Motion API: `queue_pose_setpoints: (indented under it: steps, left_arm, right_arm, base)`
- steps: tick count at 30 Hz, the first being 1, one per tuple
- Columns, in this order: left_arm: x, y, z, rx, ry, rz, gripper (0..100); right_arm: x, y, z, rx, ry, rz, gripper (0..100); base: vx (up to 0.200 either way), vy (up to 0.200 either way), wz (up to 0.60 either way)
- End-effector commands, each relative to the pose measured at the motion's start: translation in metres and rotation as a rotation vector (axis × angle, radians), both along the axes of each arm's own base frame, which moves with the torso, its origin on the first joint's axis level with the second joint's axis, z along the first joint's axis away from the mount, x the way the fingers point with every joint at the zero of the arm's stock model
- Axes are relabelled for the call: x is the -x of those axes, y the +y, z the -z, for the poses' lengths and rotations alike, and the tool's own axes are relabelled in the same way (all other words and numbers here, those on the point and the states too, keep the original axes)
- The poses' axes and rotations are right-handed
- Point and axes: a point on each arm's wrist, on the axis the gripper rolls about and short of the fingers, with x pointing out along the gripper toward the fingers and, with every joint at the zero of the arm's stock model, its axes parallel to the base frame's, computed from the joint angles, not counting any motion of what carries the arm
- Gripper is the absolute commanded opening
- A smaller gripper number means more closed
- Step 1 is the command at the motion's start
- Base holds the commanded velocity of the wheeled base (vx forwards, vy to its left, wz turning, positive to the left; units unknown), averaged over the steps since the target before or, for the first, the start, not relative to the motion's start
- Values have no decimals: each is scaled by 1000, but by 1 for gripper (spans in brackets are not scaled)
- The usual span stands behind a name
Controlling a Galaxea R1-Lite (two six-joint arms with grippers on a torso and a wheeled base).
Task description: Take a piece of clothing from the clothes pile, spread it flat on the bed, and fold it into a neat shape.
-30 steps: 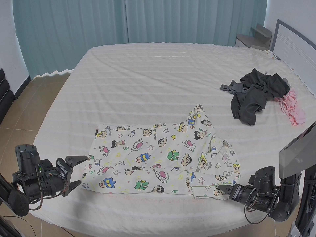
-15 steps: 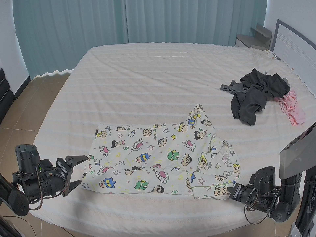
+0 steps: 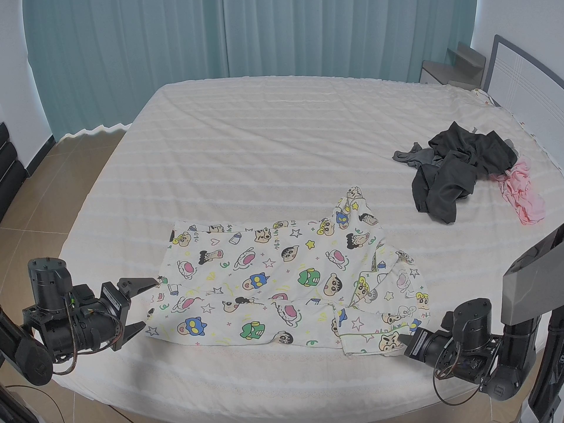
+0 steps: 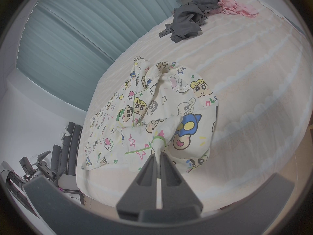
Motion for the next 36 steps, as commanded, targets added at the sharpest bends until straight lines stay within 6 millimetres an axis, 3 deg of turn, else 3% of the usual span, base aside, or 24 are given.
queue_pose_setpoints:
  steps: [1,5,6,14,18,22,29,36]
  left_arm:
    - [0,0,0,0,2,0,100]
    - [0,0,2,-1,8,0,100]
    - [-1,0,1,0,7,0,100]
    - [-1,0,2,1,9,-1,100]
    - [1,0,1,1,6,-1,100]
    - [1,0,1,0,7,0,100]
    - [0,0,1,-5,5,-3,100]
    - [1,0,1,-3,4,-4,100]
  right_arm:
    - [3,-1,-1,1,1,0,0]
    - [3,-3,9,37,36,25,0]
    - [3,-4,11,48,42,35,100]
    - [2,-4,6,48,13,54,100]
    - [0,-13,-25,-15,-110,93,100]
    - [2,-18,-37,-3,-146,109,100]
    - [2,-18,-36,17,-151,102,100]
    - [3,-18,-38,15,-162,110,100]
  base:
    - [0,0,0]
    - [0,0,0]
    - [0,0,0]
    - [0,0,0]
    - [0,0,0]
    - [100,0,0]
    - [200,0,0]
    - [0,0,0]
